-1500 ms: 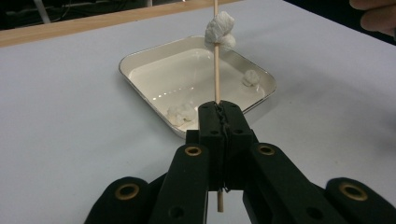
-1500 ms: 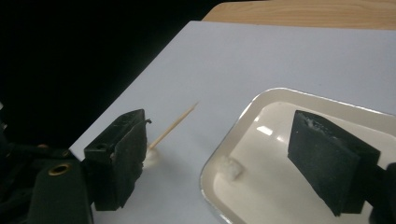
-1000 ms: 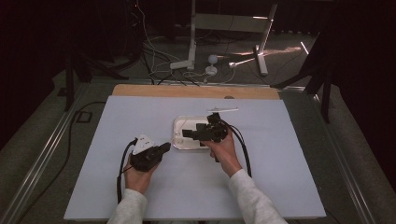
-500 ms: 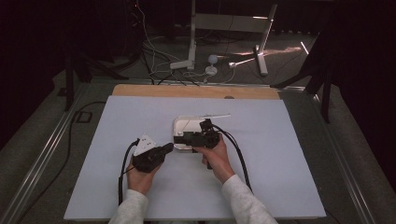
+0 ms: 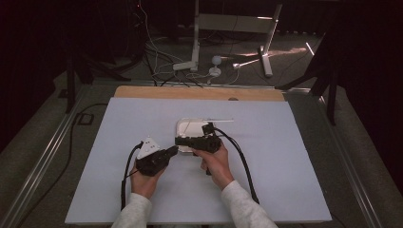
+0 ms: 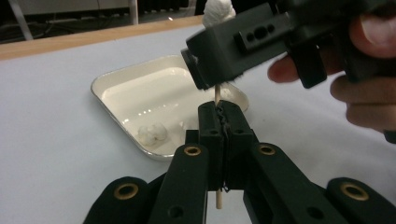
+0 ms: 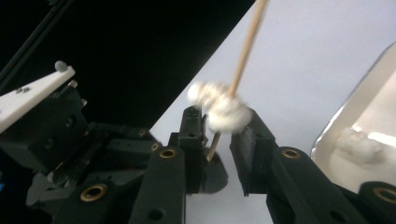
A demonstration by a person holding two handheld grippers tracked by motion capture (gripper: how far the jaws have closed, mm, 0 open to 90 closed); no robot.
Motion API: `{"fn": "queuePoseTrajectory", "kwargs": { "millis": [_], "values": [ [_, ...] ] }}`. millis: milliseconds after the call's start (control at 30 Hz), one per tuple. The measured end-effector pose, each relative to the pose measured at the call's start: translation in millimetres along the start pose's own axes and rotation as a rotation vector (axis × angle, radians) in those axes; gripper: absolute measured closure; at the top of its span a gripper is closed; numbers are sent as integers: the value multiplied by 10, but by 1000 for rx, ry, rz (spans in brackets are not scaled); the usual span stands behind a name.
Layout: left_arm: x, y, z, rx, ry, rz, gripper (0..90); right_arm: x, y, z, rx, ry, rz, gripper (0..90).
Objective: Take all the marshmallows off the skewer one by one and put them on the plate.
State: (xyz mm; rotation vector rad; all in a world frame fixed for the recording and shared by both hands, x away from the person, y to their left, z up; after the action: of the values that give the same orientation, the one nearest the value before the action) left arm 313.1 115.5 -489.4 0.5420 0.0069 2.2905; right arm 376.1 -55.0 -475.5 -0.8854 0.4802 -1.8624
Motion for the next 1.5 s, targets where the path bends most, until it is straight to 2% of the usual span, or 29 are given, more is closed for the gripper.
{"fn": "queuePoseTrajectory", "kwargs": {
  "millis": [100,233,333,500,667,700,733,767,800,833,900,1000,1067,1100,1167,1200,1233,1267,1300,1333,1367,1400,1500],
  "values": [
    [2,7,8,-1,3,7,899,-19,-13,-33,-6,5,6,710],
    [-26,15,-15,-9,-16,3,900,-13,-8,-47,-32,45,15,785],
    [-27,18,-6,-10,-10,0,900,12,-7,-31,-22,65,-16,857],
    [-15,14,-1,-16,0,-10,900,33,-55,-14,26,77,-47,867],
    [28,-2,19,-16,24,-20,900,54,-115,37,36,93,-55,867],
    [31,-5,14,-22,14,-14,900,83,-127,78,39,123,-67,873],
    [31,-4,-11,-38,-5,-8,900,83,-127,78,39,123,-67,873],
    [44,-7,-27,-25,13,-21,900,150,-105,139,13,165,-74,876],
    [48,-9,-17,-15,10,-28,900,204,-71,205,-16,173,-61,874],
    [31,3,-19,-37,-1,-19,900,211,-69,238,11,148,-65,871],
    [30,1,-14,-24,18,-41,900,219,-134,267,75,120,-105,872],
    [66,-5,18,-27,34,-33,900,243,-126,326,61,134,-81,867],
    [63,-22,-6,-17,30,-37,900,231,-127,342,59,137,-88,868],
    [62,-25,-19,-19,22,-36,900,232,-129,347,58,145,-100,868],
    [64,-18,-61,-27,-5,-39,900,304,-103,402,30,203,-105,876],
    [55,-23,-103,-42,-48,-20,900,433,-37,498,24,243,-148,892],
    [46,-32,-145,-51,-78,-9,900,433,-37,498,24,243,-148,892],
    [47,-59,-192,-41,-97,-3,900,509,-17,543,24,263,-155,894],
    [49,-82,-194,-28,-98,-1,900,623,-6,615,39,268,-165,893],
    [53,-100,-179,-14,-90,5,900,655,-23,653,83,213,-181,892],
    [54,-109,-163,-4,-86,14,900,671,-54,666,143,176,-230,892],
    [55,-108,-151,-4,-85,21,900,686,-79,672,185,157,-260,892],
    [55,-99,-132,6,-74,29,900,681,-80,675,216,128,-279,891]
  ]
}}
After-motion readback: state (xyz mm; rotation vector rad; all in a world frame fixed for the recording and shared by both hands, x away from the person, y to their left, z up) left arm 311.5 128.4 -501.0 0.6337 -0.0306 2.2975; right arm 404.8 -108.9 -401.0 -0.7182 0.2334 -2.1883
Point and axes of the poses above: each handheld gripper's, and its own axes: x roughly backward along the jaws, z roughly out of its top, y roughly to its right, the point moved 3 cm from there along -x, roughly forward along the jaws, and after that the axes turned 2 degrees about -z, right-handed, at the moved point
